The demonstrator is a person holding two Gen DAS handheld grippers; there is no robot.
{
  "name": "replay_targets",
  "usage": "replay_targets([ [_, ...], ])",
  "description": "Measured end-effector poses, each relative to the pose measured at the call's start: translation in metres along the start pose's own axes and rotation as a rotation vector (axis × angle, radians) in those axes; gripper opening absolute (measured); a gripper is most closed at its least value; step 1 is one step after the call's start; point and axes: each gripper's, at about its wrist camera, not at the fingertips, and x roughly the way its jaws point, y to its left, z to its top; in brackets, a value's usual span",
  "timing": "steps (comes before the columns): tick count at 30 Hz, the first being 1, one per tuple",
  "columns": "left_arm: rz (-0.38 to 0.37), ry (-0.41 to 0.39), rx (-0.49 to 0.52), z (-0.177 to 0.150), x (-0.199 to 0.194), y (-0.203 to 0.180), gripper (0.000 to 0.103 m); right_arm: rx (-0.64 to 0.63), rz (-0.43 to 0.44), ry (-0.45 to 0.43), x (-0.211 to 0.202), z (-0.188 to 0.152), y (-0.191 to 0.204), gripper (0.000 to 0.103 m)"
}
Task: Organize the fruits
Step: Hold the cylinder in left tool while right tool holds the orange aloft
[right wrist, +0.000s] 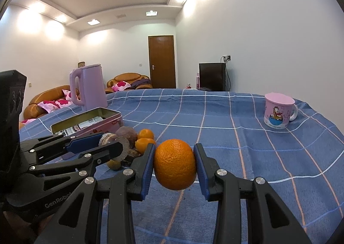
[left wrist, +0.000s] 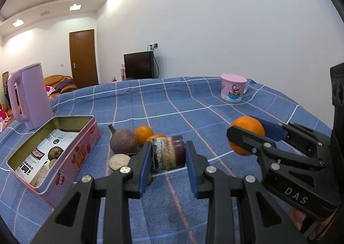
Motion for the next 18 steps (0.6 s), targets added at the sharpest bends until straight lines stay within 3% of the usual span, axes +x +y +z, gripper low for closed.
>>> replay_targets([
  [18,0.031,-0.065,0.010,0.004,-0.013,0.001,0.033,-0.019,0.021,-0.043,-0.009,-0.001,0.003,0.038],
])
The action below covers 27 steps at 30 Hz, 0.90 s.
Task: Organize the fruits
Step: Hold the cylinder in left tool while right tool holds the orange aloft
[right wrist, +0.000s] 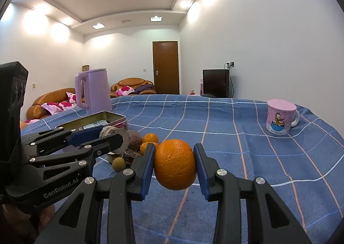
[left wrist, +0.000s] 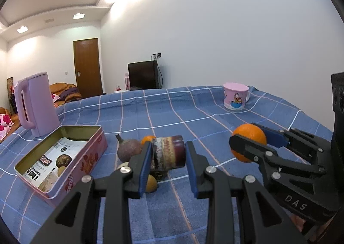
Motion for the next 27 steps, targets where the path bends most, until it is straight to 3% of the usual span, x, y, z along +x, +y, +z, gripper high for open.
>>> replay_targets([
  [18,0.037,-0.053,0.001,0.005,-0.011,0.004,0.033,0.002,0.029,-0.046,-0.008,0.000,-0.001,0.038],
  [27,0.070,-0.046,-0.039,0.010,-0.010,0.027,0.033,0.039,0.049,-0.017,0.001,0.012,-0.002,0.038],
])
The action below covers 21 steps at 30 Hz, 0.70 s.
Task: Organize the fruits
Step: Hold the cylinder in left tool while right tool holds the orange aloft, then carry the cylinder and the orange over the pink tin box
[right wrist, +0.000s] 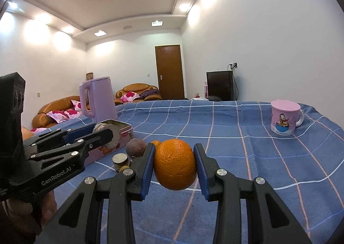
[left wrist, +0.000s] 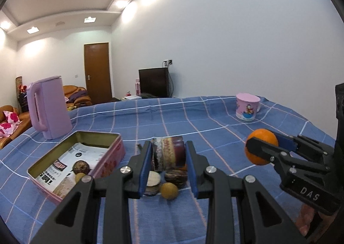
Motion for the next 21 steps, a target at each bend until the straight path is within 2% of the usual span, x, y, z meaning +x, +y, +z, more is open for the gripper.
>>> replay_targets([
  [21,0.117,0.038,-0.114,0.005,0.009,0.086,0.031,-0.074,0.159,0.076,0.070,0.044,0.074,0.038],
])
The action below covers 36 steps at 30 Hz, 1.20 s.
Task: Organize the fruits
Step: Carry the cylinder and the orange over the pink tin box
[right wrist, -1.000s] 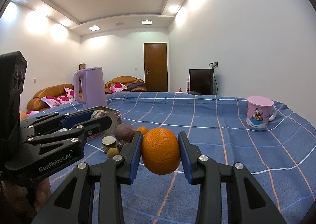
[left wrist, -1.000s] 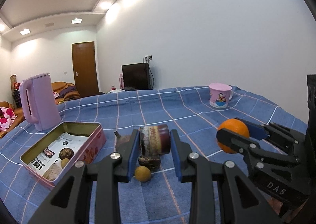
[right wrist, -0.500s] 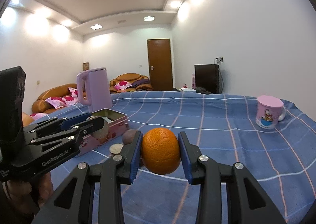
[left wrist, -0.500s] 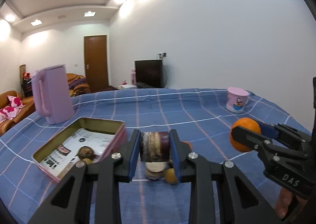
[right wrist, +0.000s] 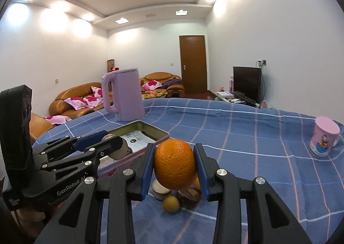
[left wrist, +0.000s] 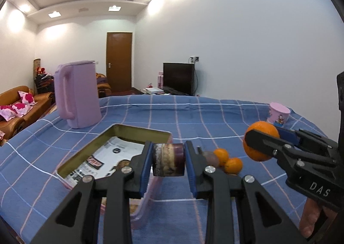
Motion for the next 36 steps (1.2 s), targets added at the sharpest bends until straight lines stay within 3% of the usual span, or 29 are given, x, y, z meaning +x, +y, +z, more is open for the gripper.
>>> replay_targets([
  [12,0.082,0.021,-0.028,0.010,0.015,0.050,0.031,-0.031,0.083,0.044,0.048,0.027,0.032,0.038],
  [24,0.172,0.061,-0.041,0.017,0.036,0.098,0.031,-0.055,0.146,0.117,0.102,0.031,0.064,0.039],
  [36,0.198,0.145,-0.019,0.012,0.061,0.109,0.031,-0.043,0.108,0.233,0.149,0.025,0.077,0.039],
])
